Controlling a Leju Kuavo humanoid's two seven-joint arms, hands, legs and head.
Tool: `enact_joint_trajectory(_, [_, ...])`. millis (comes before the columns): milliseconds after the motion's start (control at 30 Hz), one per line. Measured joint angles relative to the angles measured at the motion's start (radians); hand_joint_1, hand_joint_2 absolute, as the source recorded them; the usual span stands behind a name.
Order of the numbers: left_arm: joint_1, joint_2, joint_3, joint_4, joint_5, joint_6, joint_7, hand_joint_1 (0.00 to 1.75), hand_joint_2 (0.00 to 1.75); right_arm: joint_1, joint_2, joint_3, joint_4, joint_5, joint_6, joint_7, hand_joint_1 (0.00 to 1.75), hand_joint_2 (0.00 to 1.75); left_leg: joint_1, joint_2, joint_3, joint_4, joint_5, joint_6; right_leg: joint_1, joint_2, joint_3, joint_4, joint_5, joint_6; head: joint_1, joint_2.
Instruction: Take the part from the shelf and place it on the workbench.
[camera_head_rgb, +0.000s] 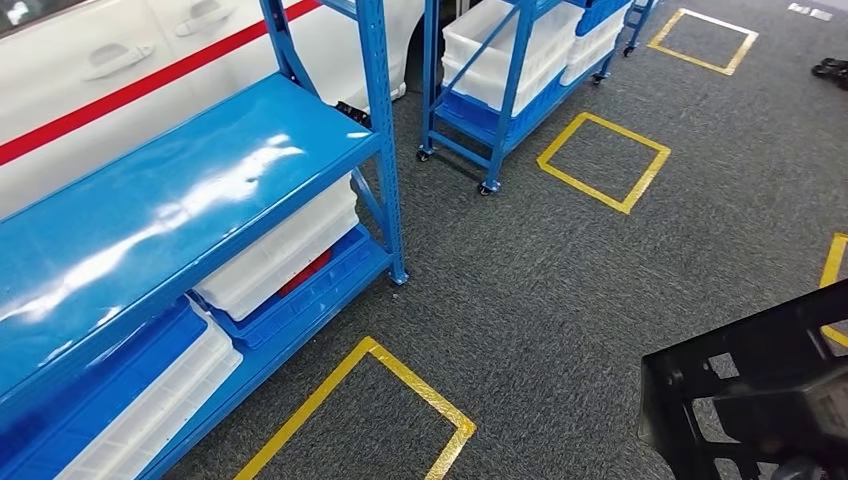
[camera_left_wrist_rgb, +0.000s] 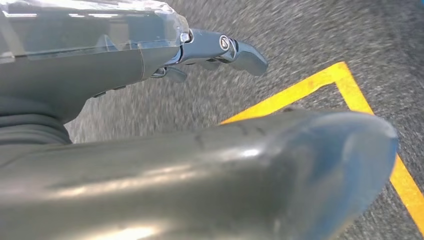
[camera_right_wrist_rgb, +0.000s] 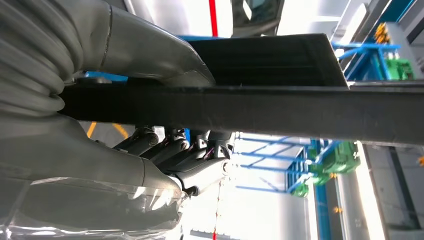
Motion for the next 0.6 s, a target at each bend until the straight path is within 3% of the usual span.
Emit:
enact_joint_trajectory(33, [0.0,0.0,-0.001,0.0,-0.005,0.004,-0.002,0.0,0.0,0.004,-0.002,0.007,0.0,0.002,-0.002,0.0,1.75,1.75,-0.001,0.014,-0.002,0.002,0.0,0.0,-0.003,-0.003,-0.011,0.029,-0.004,0.003,0.0,0.0])
enact_joint_trajectory(67, [0.0,0.001,-0.001,0.0,-0.008,0.005,-0.005,0.0,0.0,0.007,-0.004,0.013,0.0,0.005,-0.005,0.0,1.75,1.75,-0.001,0.027,-0.003,0.004,-0.001,-0.001,-0.006,-0.006,-0.003,0.02,0.011,0.005,0.0,0.0])
enact_joint_trajectory(100, [-0.001,0.001,-0.001,0.0,-0.01,0.002,-0.008,0.0,0.0,0.009,-0.006,0.018,0.0,0.008,-0.009,0.001,1.75,1.75,-0.001,0.039,-0.004,0.007,-0.002,-0.003,-0.008,-0.013,0.023,-0.025,0.04,0.007,0.0,0.0])
enact_joint_trajectory(167, [-0.003,0.001,-0.001,0.0,-0.009,-0.004,-0.01,0.0,0.0,0.007,-0.013,0.032,0.0,0.017,-0.022,0.001,1.75,1.75,-0.003,0.06,-0.006,0.018,-0.009,-0.013,-0.007,-0.055,0.095,-0.159,0.094,0.006,0.0,0.0])
enact_joint_trajectory(233, [-0.004,0.001,-0.001,0.0,-0.008,-0.002,-0.01,0.0,0.0,0.004,-0.024,0.053,0.003,0.027,-0.044,0.001,1.75,1.75,-0.008,0.079,-0.007,0.027,-0.016,-0.024,-0.001,-0.081,0.127,-0.23,0.111,-0.007,0.0,0.0])
enact_joint_trajectory(300, [-0.007,0.002,-0.001,0.0,-0.006,0.002,-0.01,0.0,0.0,0.002,-0.037,0.072,0.007,0.036,-0.061,0.001,1.75,1.75,-0.009,0.098,-0.007,0.029,-0.017,-0.033,0.003,-0.064,0.121,-0.235,0.112,-0.024,-0.001,0.0])
enact_joint_trajectory(333, [-0.009,0.002,-0.001,0.0,-0.006,0.003,-0.009,0.0,0.0,0.002,-0.044,0.08,0.009,0.038,-0.065,0.001,1.75,1.75,-0.006,0.096,-0.007,0.033,-0.022,-0.038,0.004,-0.054,0.118,-0.237,0.115,-0.03,-0.001,0.0])
enact_joint_trajectory(400, [-0.009,0.001,-0.001,0.0,-0.005,0.004,-0.009,0.0,0.0,-0.001,-0.051,0.094,0.011,0.041,-0.068,0.001,1.75,1.75,-0.001,0.054,-0.027,0.083,-0.062,-0.047,0.002,-0.034,0.114,-0.242,0.123,-0.044,-0.001,0.0])
enact_joint_trajectory(467, [-0.007,0.001,-0.002,0.0,-0.002,0.005,-0.009,0.0,0.0,-0.005,-0.055,0.107,0.013,0.042,-0.07,0.001,1.75,1.75,0.002,0.002,-0.08,0.207,-0.135,-0.051,0.002,-0.013,0.108,-0.242,0.129,-0.052,-0.001,0.0])
enact_joint_trajectory(500, [-0.005,0.001,-0.002,0.0,0.001,0.005,-0.009,0.0,0.0,-0.007,-0.058,0.113,0.016,0.044,-0.075,0.001,1.75,1.75,0.002,-0.009,-0.108,0.274,-0.163,-0.051,0.004,-0.001,0.105,-0.242,0.131,-0.054,-0.001,0.0])
enact_joint_trajectory(533, [-0.004,0.001,-0.002,0.0,0.004,0.005,-0.009,0.0,0.0,-0.008,-0.063,0.119,0.018,0.049,-0.086,0.001,1.75,1.75,0.002,-0.013,-0.127,0.317,-0.173,-0.05,0.006,0.013,0.103,-0.241,0.132,-0.055,-0.001,0.0])
enact_joint_trajectory(567, [-0.003,0.001,-0.001,0.0,0.007,0.005,-0.009,0.0,0.0,-0.01,-0.071,0.128,0.022,0.057,-0.106,0.001,1.75,1.75,0.002,-0.015,-0.128,0.321,-0.162,-0.047,0.008,0.027,0.102,-0.24,0.133,-0.055,-0.001,0.0])
enact_joint_trajectory(600, [-0.003,0.001,-0.001,0.0,0.008,0.005,-0.009,0.0,0.0,-0.017,-0.084,0.14,0.026,0.068,-0.135,0.001,1.75,1.75,0.002,-0.018,-0.113,0.288,-0.133,-0.043,0.009,0.042,0.102,-0.239,0.134,-0.054,-0.001,0.0])
